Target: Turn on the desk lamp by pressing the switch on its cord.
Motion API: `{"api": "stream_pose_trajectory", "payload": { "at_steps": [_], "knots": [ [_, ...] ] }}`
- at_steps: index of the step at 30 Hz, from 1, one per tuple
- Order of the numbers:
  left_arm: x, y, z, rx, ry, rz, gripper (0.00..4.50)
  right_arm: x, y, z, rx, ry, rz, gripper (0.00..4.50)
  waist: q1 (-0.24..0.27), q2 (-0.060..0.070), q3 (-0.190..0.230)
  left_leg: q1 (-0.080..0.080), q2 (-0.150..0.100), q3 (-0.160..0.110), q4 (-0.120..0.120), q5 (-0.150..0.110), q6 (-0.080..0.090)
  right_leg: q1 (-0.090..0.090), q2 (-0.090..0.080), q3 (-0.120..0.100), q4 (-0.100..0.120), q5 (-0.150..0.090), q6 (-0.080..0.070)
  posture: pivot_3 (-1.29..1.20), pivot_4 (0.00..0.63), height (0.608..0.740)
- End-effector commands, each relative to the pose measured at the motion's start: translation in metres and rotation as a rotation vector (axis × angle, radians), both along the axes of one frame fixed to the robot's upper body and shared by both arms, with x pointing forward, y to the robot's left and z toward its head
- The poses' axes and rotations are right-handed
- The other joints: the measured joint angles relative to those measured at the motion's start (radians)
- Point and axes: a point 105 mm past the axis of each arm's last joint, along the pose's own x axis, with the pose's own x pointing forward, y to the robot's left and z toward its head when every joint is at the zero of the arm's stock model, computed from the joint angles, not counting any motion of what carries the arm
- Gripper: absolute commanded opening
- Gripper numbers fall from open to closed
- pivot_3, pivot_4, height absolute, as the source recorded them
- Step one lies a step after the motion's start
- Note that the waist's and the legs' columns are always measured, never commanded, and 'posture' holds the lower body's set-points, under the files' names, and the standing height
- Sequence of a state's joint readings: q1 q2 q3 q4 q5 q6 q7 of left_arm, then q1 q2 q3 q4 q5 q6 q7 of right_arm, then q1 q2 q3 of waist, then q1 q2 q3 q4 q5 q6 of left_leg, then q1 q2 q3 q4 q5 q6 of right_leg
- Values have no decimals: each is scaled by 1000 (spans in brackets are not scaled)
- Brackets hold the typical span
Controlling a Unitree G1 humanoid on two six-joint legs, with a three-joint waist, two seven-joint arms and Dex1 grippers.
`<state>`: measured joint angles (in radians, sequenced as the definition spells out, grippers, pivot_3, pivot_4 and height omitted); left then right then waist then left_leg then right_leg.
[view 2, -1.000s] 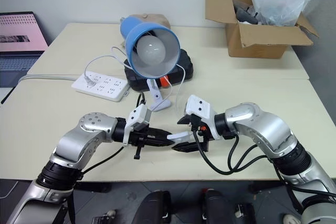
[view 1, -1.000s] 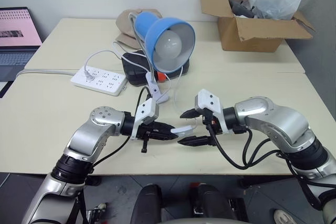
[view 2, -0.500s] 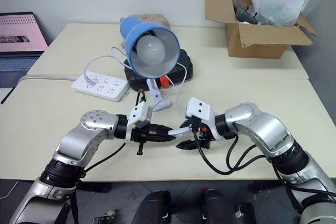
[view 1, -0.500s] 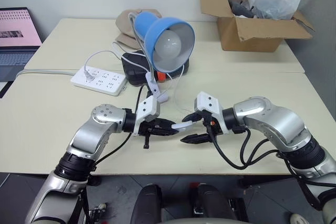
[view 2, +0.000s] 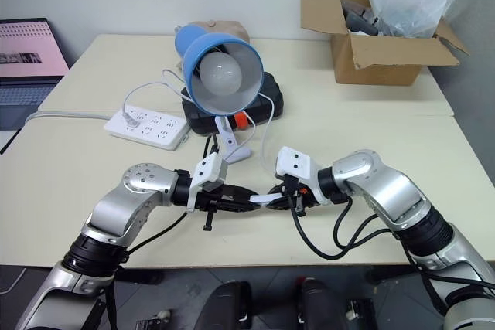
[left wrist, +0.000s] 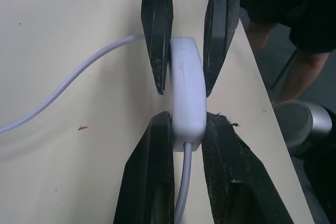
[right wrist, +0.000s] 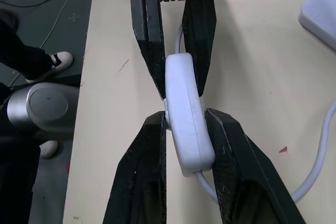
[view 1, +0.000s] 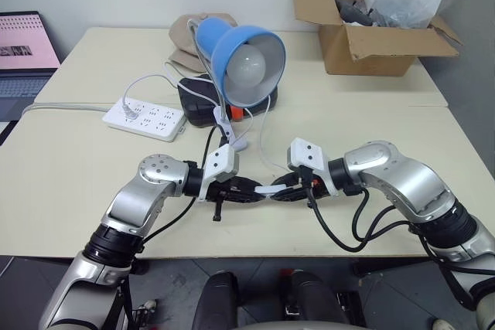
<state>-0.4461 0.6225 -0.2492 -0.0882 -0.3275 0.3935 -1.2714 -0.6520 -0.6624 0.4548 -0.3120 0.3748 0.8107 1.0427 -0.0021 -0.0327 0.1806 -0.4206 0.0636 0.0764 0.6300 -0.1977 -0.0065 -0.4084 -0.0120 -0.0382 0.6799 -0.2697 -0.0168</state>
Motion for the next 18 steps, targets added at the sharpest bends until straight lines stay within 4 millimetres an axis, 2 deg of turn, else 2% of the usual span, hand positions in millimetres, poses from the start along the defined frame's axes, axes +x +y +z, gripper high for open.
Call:
{"api": "stream_pose_trajectory", "payload": {
  "at_steps": [1,11,13,14,15,18],
  "knots": [
    [6,-2,13,-28,-66,14,414,0,4,8,25,-29,25,682,0,0,0,0,0,0,0,0,0,0,0,0,0,0,0,0,150,740],
    [5,-1,13,-18,-88,5,414,2,4,8,30,-38,29,664,0,0,0,0,0,0,0,0,0,0,0,0,0,0,0,0,150,740],
    [5,-1,12,-16,-91,3,414,2,4,9,34,-39,32,1345,0,0,0,0,0,0,0,0,0,0,0,0,0,0,0,0,150,740],
    [5,-1,12,-15,-93,3,414,2,4,10,37,-40,38,1420,0,0,0,0,0,0,0,0,0,0,0,0,0,0,0,0,150,740],
    [5,-1,12,-14,-95,3,414,2,4,10,40,-40,40,1793,0,0,0,0,0,0,0,0,0,0,0,0,0,0,0,0,150,740],
    [7,-2,12,-13,-103,8,411,1,5,14,52,-43,45,2331,0,0,0,0,0,0,0,0,0,0,0,0,0,0,0,0,150,740]
  ]
}}
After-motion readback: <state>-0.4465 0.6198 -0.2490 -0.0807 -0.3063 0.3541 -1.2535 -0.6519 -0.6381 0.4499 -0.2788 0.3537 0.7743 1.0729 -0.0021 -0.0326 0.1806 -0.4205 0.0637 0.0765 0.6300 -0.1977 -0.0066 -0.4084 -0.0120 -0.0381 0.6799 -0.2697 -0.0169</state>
